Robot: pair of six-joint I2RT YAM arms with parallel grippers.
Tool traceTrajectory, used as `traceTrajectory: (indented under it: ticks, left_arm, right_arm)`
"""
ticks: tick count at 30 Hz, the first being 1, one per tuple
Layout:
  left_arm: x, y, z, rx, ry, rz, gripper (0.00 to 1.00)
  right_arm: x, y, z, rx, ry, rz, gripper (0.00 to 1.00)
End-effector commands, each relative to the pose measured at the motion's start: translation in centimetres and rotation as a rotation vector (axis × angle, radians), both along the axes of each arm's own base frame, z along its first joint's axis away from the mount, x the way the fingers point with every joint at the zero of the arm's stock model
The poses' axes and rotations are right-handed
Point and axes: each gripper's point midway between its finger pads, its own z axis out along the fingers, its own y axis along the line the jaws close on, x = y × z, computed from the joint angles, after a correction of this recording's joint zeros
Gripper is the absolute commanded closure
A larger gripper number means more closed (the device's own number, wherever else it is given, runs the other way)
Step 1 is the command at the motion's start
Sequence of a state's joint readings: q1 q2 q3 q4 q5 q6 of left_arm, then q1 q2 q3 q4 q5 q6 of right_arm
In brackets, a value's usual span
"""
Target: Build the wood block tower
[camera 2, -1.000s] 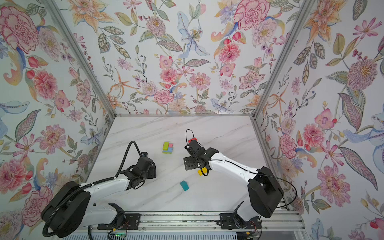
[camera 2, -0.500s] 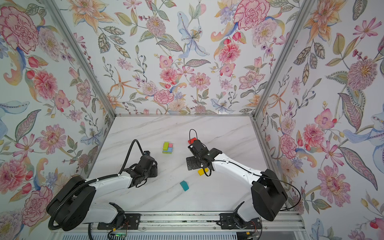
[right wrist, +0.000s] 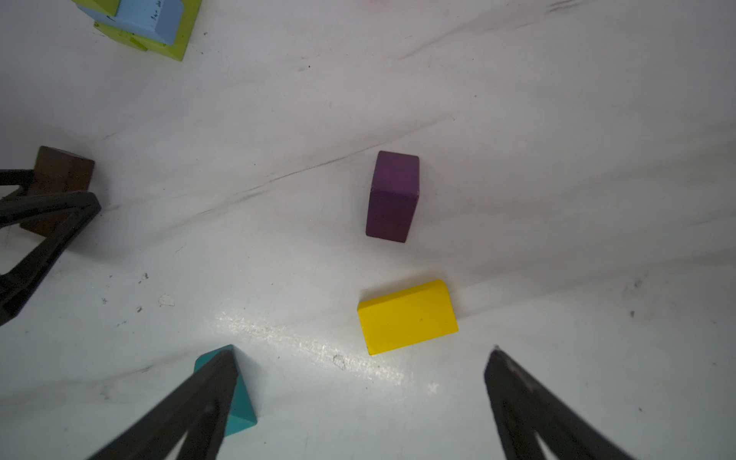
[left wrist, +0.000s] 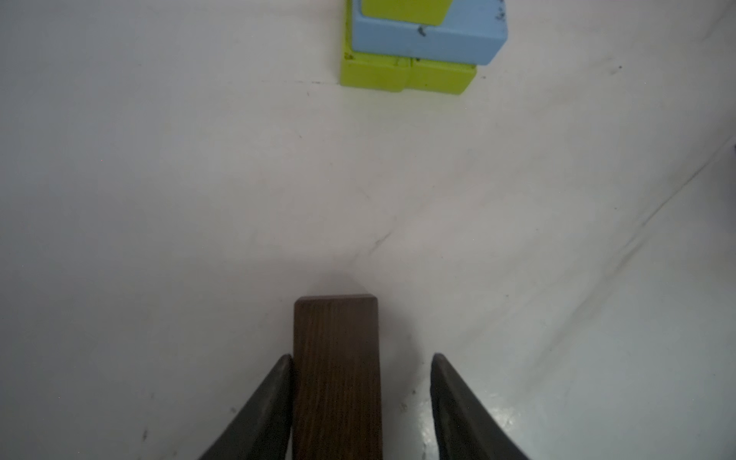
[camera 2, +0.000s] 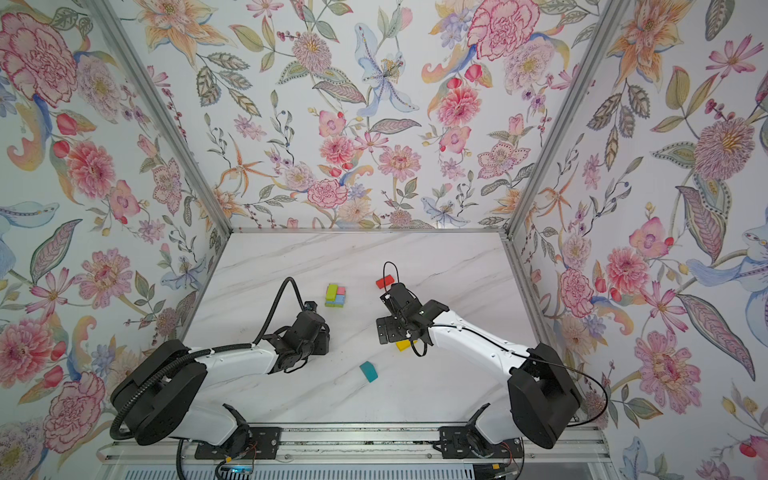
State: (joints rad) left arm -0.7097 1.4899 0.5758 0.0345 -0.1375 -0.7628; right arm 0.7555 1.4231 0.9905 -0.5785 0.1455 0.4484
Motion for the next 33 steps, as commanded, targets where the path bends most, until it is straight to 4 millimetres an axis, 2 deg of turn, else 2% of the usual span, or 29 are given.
traceTrajectory:
  ticks: [1, 6, 10, 15, 18, 20, 23, 25, 27, 30, 33]
  left_arm:
    - [0.1, -1.8, 0.1, -0.031, 0.006, -0.015, 0.45]
    - [-0.1, -2.6, -0.2, -0.026, 0.017, -0.032, 0.47]
    - [0.1, -2.3, 0.0, -0.001, 0.013, -0.027, 0.51]
    - [0.3, -1.6, 0.3, 0.070, 0.003, -0.023, 0.50]
    - [0.6, -1.6, 1.7, 0.065, -0.028, -0.019, 0.45]
    - [0.9, -1.4, 3.4, 0.055, -0.068, -0.010, 0.42]
    - [1.3, 0.0, 5.9, 0.105, -0.126, 0.009, 0.40]
    - [1.2, 1.4, 6.9, 0.135, -0.142, 0.025, 0.40]
    - [0.8, 3.1, 6.9, 0.141, -0.142, 0.049, 0.40]
    - [-0.2, 5.9, 6.0, 0.119, -0.128, 0.098, 0.40]
    - [-1.6, 8.4, 4.8, 0.080, -0.116, 0.151, 0.41]
  right_arm:
    - [-0.2, -0.6, 0.5, 0.009, -0.013, -0.005, 0.01]
    - [-0.5, -1.2, 0.6, 0.015, -0.017, -0.015, 0.01]
    - [-0.8, -1.6, 0.6, 0.022, -0.019, -0.022, 0.01]
    - [-1.0, -1.8, 0.7, 0.030, -0.020, -0.024, 0.01]
    - [-1.1, -1.7, 0.6, 0.037, -0.014, -0.019, 0.01]
    - [-1.1, -1.6, 0.6, 0.042, -0.009, -0.025, 0.01]
    - [-1.0, -1.2, 0.7, 0.053, -0.002, -0.047, 0.01]
    - [-1.0, -0.4, 0.6, 0.056, 0.003, -0.059, 0.01]
    - [-1.0, 0.7, 0.5, 0.048, 0.002, -0.066, 0.01]
    - [-1.3, 3.3, 0.0, 0.032, 0.008, -0.050, 0.00]
    - [-1.6, 6.9, -0.4, 0.041, 0.014, -0.025, 0.06]
